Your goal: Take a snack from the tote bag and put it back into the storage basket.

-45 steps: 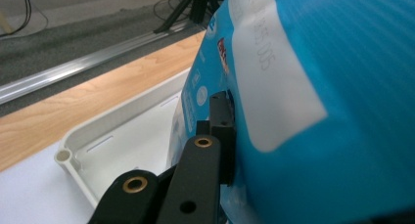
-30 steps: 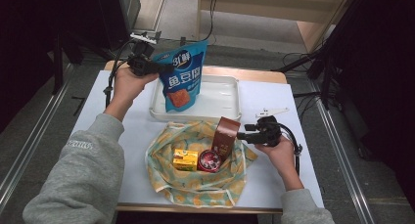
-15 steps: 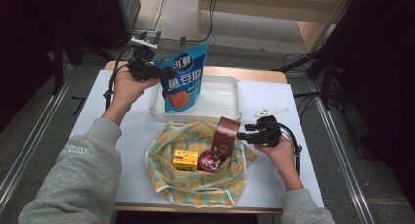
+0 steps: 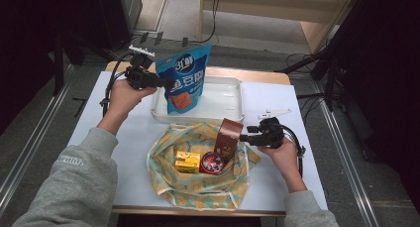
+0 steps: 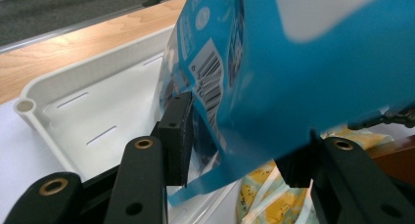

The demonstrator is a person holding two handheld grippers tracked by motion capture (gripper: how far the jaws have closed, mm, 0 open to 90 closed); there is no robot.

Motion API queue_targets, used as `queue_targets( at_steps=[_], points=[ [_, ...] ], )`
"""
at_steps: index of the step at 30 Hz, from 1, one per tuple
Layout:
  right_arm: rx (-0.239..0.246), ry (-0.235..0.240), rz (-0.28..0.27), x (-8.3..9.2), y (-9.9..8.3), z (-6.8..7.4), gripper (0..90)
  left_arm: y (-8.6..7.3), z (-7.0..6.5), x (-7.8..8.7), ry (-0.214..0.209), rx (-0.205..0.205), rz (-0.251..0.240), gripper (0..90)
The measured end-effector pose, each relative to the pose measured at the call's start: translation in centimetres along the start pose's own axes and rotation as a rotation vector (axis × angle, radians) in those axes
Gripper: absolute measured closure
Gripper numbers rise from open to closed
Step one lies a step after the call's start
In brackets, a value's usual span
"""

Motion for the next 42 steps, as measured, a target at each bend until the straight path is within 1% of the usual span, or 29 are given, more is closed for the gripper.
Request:
queue_targets(
  at_steps=[4, 8, 9, 11, 12, 13, 17, 19, 20, 26, 27, 31, 33, 38, 42],
  points=[
    [0.001, 0.001, 0.0, 0.0, 0.0, 0.0, 42.1, -0.8, 0.0, 0.0, -0.007, 0.005, 0.01, 54.9],
    [0.004, 0.0, -0.002, -0.1, 0.0, 0.0, 42.1, -1.7, -0.1, -0.1, -0.017, 0.021, 0.027, 54.5],
    [0.005, 0.0, -0.001, -0.1, 0.0, 0.0, 42.1, -2.0, 0.0, -0.1, -0.014, 0.016, 0.033, 54.5],
    [0.004, 0.002, 0.0, -0.1, 0.1, 0.0, 42.1, -2.5, 0.0, -0.1, -0.015, 0.023, 0.036, 54.5],
    [0.008, 0.002, -0.001, -0.1, 0.1, 0.0, 42.1, -2.7, 0.1, -0.1, -0.013, 0.025, 0.048, 54.5],
    [0.009, 0.002, 0.001, -0.1, 0.1, 0.1, 42.1, -2.9, 0.2, -0.2, -0.006, 0.027, 0.047, 54.4],
    [0.01, 0.003, 0.001, -0.2, 0.1, 0.1, 42.1, -3.8, 0.4, -0.3, -0.009, 0.04, 0.046, 54.4],
    [0.011, 0.003, 0.001, -0.2, 0.1, 0.1, 42.1, -4.2, 0.5, -0.5, -0.01, 0.05, 0.054, 54.5],
    [0.012, 0.003, 0.001, -0.2, 0.1, 0.1, 42.1, -4.3, 0.6, -0.5, -0.009, 0.045, 0.053, 54.4],
    [0.012, 0.004, 0.005, -0.4, 0.2, 0.2, 42.2, -5.3, 0.7, -1.1, -0.024, 0.066, 0.053, 54.9],
    [0.012, 0.004, 0.004, -0.4, 0.2, 0.2, 42.2, -5.4, 0.7, -1.2, -0.025, 0.074, 0.059, 54.9],
    [0.013, 0.005, 0.004, -0.4, 0.2, 0.2, 42.2, -5.9, 0.8, -1.5, -0.022, 0.077, 0.062, 55.4],
    [0.015, 0.005, 0.002, -0.4, 0.3, 0.2, 42.2, -6.2, 1.0, -1.6, -0.013, 0.077, 0.065, 56.2],
    [0.02, 0.003, 0.003, -0.4, 0.3, 0.2, 42.3, -6.6, 1.3, -2.0, -0.008, 0.093, 0.065, 58.1],
    [0.02, 0.005, 0.003, -0.5, 0.3, 0.2, 42.4, -6.8, 1.5, -2.3, -0.006, 0.099, 0.073, 62.2]
  ],
)
Point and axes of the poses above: each handheld gripper's, and its own axes: x roughly backward along the jaws, y roughly out of its top, z roughly to its left, the point moved 8 cm from there along -x, roughly forward along the jaws, and after that the axes turned 9 degrees about -y, right-handed, at the moved point
